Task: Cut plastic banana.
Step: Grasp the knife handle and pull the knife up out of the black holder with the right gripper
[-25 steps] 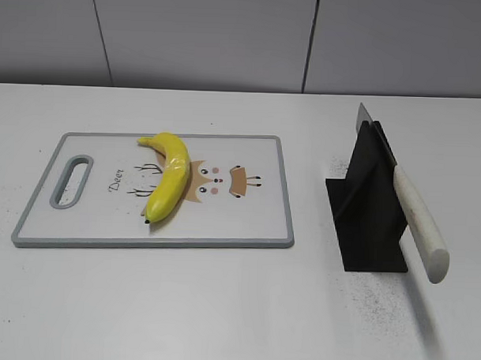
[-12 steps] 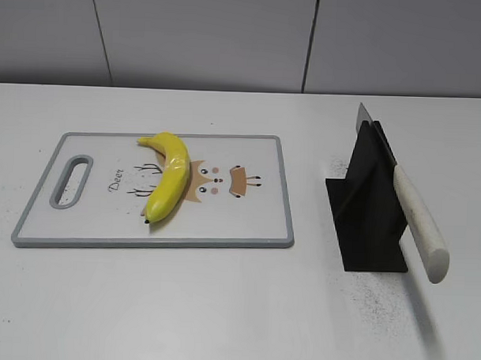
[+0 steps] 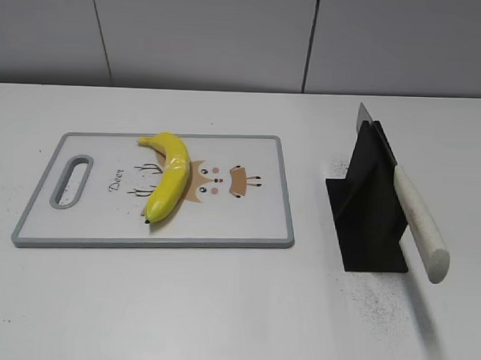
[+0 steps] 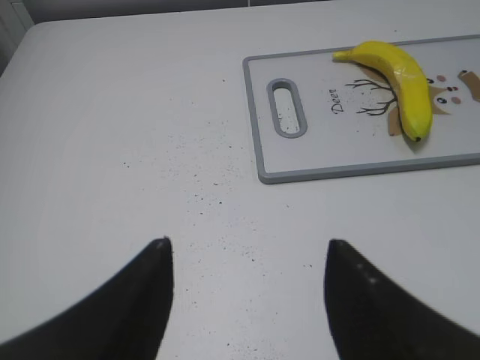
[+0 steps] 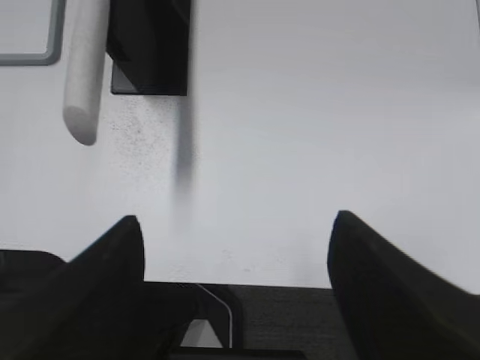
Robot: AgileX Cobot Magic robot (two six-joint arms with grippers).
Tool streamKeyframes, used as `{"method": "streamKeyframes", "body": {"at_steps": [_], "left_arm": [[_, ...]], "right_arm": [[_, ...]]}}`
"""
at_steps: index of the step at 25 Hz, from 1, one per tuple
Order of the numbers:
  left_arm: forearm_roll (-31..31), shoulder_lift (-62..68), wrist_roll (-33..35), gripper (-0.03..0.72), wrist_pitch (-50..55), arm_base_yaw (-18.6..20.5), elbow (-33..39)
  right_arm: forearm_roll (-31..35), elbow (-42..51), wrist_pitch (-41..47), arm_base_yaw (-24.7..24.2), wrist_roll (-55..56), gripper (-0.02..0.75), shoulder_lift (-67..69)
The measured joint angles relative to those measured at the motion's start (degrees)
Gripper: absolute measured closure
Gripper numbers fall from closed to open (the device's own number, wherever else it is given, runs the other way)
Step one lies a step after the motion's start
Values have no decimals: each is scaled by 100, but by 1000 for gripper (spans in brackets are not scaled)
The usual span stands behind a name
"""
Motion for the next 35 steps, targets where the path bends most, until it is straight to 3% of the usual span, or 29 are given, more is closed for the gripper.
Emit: {"method": "streamKeyframes", "body": {"at_steps": [6, 12, 16, 26, 35], "left_arm": [[0, 0, 0, 100, 0, 0, 0], [0, 0, 0, 100, 0, 0, 0], [0, 0, 0, 100, 0, 0, 0], [0, 0, 0, 101, 0, 0, 0], [0, 0, 0, 102, 0, 0, 0]], "right_arm": [[248, -298, 2, 277, 434, 166, 621], [-234, -600, 14, 1434, 1039, 166, 1318], [-234, -997, 14, 1919, 1228, 166, 1928], [229, -1540, -40, 1963, 1279, 167, 3556], [245, -1544, -816, 1963, 1279, 167, 4736]]}}
